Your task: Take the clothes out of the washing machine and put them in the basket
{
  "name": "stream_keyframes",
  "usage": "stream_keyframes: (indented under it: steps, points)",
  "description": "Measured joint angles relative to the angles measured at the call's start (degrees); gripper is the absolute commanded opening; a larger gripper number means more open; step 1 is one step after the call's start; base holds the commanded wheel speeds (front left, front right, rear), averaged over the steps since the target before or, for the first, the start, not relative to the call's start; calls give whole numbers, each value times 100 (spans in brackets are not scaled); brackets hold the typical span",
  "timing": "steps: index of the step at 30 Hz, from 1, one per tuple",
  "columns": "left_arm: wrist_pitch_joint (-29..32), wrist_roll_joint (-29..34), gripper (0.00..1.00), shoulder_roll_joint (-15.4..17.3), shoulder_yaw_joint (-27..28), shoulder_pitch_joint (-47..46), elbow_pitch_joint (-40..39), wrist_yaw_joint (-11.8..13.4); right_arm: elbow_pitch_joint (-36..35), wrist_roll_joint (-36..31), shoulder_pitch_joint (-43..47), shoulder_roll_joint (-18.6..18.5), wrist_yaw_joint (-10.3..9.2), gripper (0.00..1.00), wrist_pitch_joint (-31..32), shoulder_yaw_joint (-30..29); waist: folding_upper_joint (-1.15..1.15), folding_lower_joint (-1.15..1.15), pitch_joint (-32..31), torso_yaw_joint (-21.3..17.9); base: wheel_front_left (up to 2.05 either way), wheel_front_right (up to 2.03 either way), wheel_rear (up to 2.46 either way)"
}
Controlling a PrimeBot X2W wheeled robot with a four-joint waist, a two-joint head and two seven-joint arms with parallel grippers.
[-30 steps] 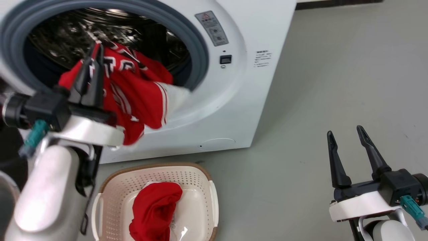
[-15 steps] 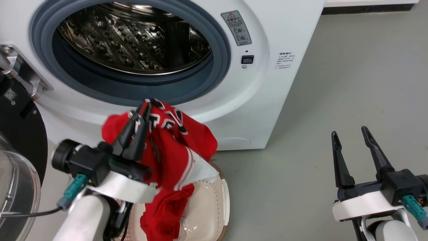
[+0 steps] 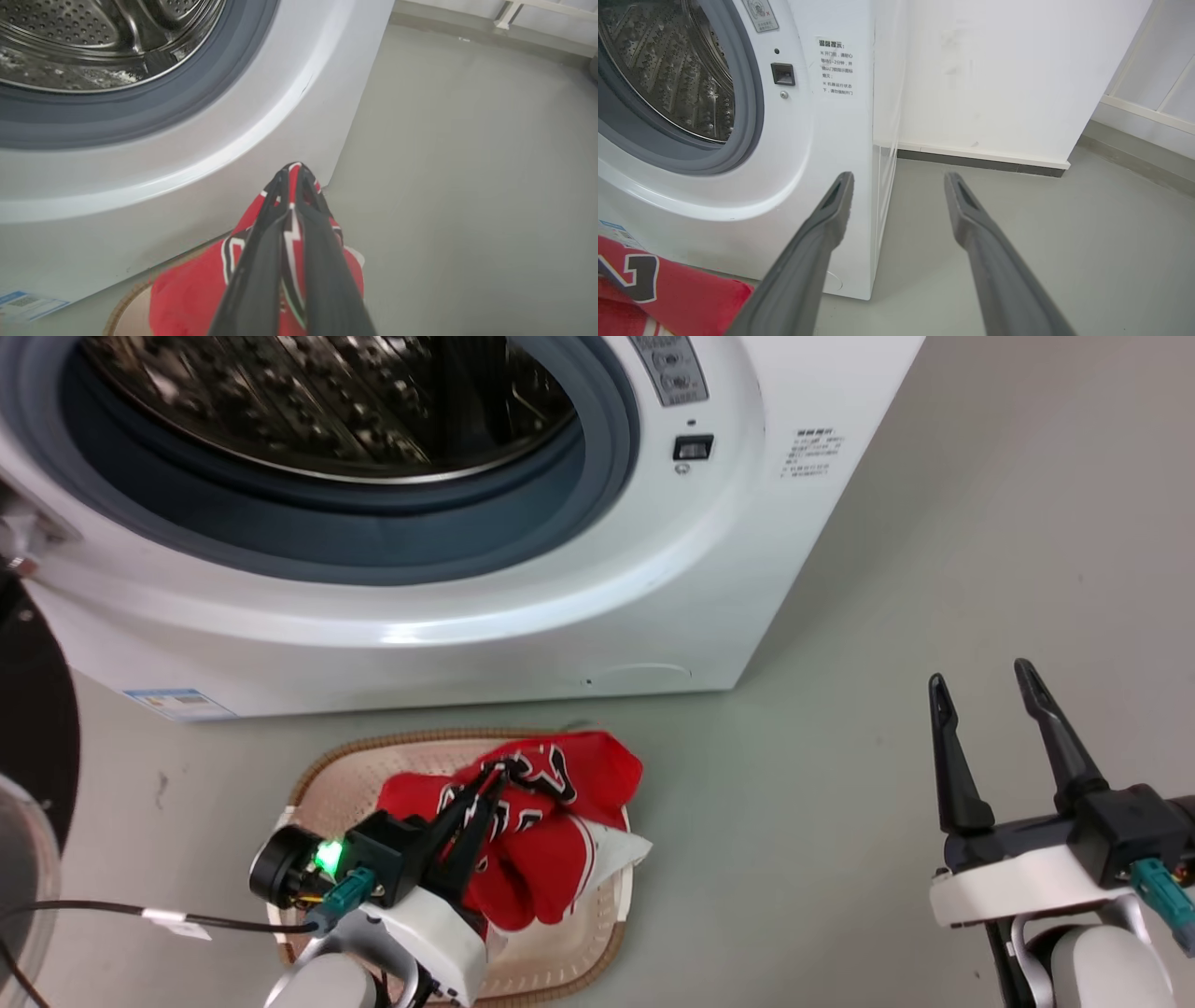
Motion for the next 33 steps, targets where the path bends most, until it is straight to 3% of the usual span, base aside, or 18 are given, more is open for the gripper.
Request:
stream_keyframes:
  steps: [8,20,33]
  points:
    - [-93,65,0,-57,-192,-554,1303,-94,-69,-29,-222,-1,0,100,0,-35,0,0,629,-132,0,0,0]
    - [-365,159,0,-209,-595,-2140,3595,-213,-270,-22,-550,-1,0,100,0,-55,0,1,1797,-374,0,0,0]
    - [-501,77,0,-457,-744,-3111,5313,-224,-398,164,-767,0,0,100,0,108,-1,1,2745,-705,0,0,0]
